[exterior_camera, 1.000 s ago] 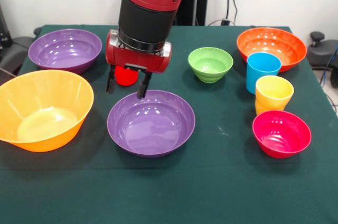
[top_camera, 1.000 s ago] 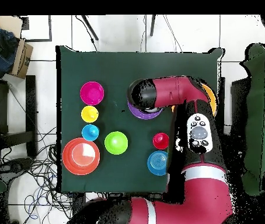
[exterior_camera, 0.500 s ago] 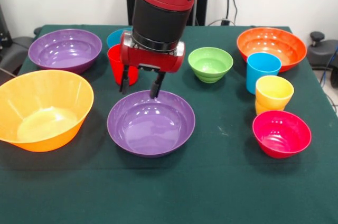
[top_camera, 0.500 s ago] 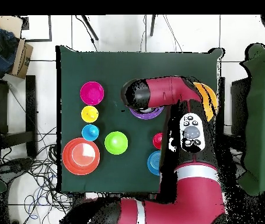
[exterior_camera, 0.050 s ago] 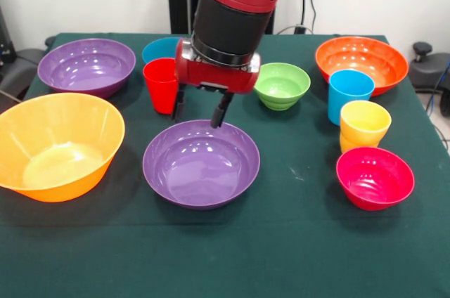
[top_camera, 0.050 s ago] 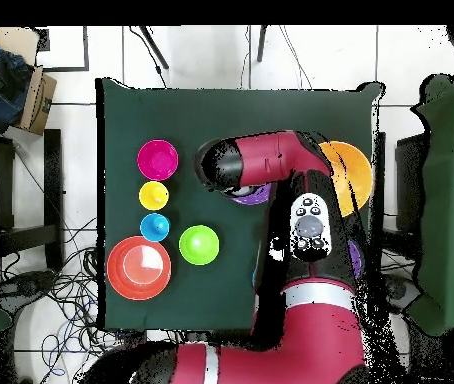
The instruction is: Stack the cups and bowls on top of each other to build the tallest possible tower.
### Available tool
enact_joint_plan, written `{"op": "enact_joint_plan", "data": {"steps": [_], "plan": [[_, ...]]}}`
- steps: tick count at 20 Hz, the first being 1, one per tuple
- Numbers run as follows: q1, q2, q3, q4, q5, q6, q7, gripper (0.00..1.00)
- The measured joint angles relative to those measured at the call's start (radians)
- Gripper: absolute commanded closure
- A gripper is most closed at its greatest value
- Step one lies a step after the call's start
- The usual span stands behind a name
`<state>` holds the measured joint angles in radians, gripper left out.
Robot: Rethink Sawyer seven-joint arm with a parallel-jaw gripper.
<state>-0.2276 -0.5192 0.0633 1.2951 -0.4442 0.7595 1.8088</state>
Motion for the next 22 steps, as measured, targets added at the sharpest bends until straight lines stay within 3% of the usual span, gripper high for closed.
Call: {"op": "enact_joint_plan", "data": {"steps": [22], "plan": [[0.091,0.008,-0.072,0.0,0.082,-0.002,0.015,0.0]]}}
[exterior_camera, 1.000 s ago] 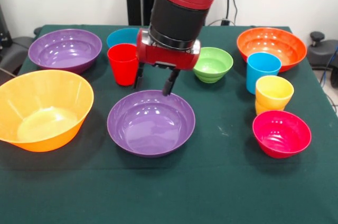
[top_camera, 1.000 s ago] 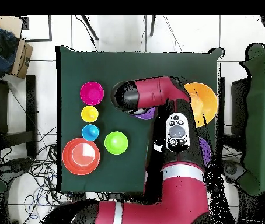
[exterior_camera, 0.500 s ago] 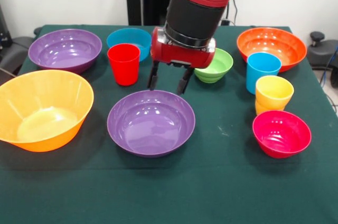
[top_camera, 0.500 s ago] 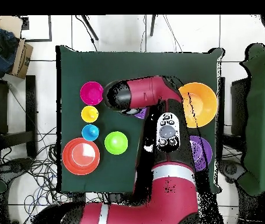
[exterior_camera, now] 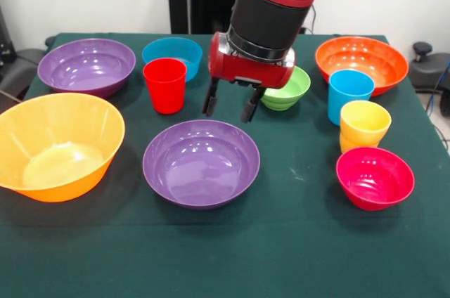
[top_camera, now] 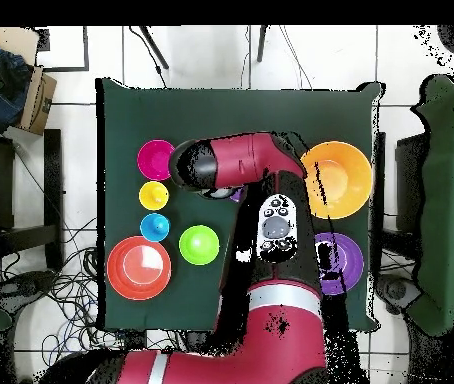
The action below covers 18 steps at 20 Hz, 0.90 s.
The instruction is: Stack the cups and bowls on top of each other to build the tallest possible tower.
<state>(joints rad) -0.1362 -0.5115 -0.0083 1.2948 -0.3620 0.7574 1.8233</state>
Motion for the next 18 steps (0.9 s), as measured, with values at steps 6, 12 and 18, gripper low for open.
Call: {"op": "enact_joint_plan", "data": {"steps": [6,12,18], "plan": [[0.02,0.008,-0.024,0.0,0.039,-0.004,0.022,0.0],[0.041,0.019,-0.056,0.002,0.096,-0.027,0.109,0.0],[0.043,0.019,-0.059,0.002,0.114,-0.04,0.15,0.0]]}}
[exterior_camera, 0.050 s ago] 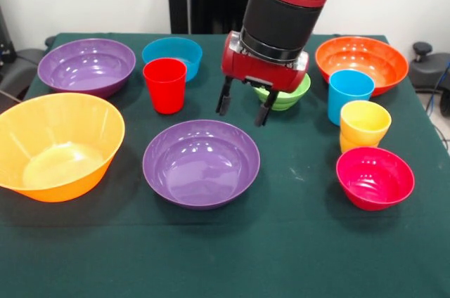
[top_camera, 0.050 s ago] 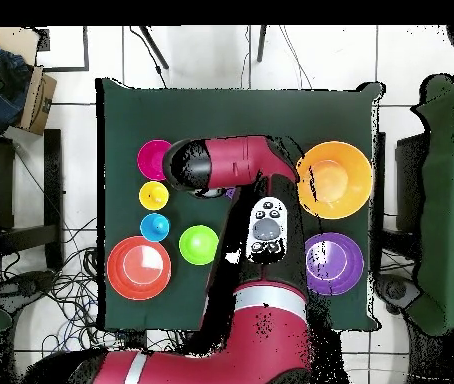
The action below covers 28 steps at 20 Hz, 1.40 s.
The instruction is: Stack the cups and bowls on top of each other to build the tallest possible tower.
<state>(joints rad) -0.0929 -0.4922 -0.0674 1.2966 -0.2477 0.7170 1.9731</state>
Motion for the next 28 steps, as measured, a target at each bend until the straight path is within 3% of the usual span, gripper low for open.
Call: {"op": "enact_joint_plan", "data": {"steps": [28], "plan": [[-0.03,0.022,0.081,0.043,0.081,-0.091,0.001,0.0]]}}
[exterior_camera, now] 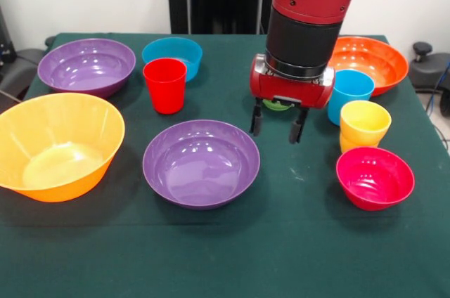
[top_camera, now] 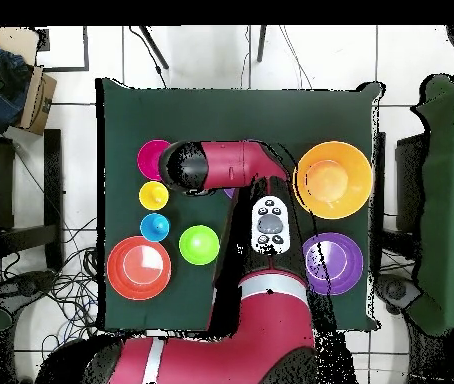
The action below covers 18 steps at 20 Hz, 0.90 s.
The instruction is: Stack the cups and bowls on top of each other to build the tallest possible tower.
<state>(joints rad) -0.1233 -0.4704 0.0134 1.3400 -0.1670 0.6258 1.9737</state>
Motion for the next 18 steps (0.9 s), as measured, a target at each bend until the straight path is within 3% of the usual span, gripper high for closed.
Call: {"op": "enact_joint_plan", "data": {"steps": [18], "plan": [[0.038,0.0,0.0,0.0,0.011,0.0,0.0,0.0]]}}
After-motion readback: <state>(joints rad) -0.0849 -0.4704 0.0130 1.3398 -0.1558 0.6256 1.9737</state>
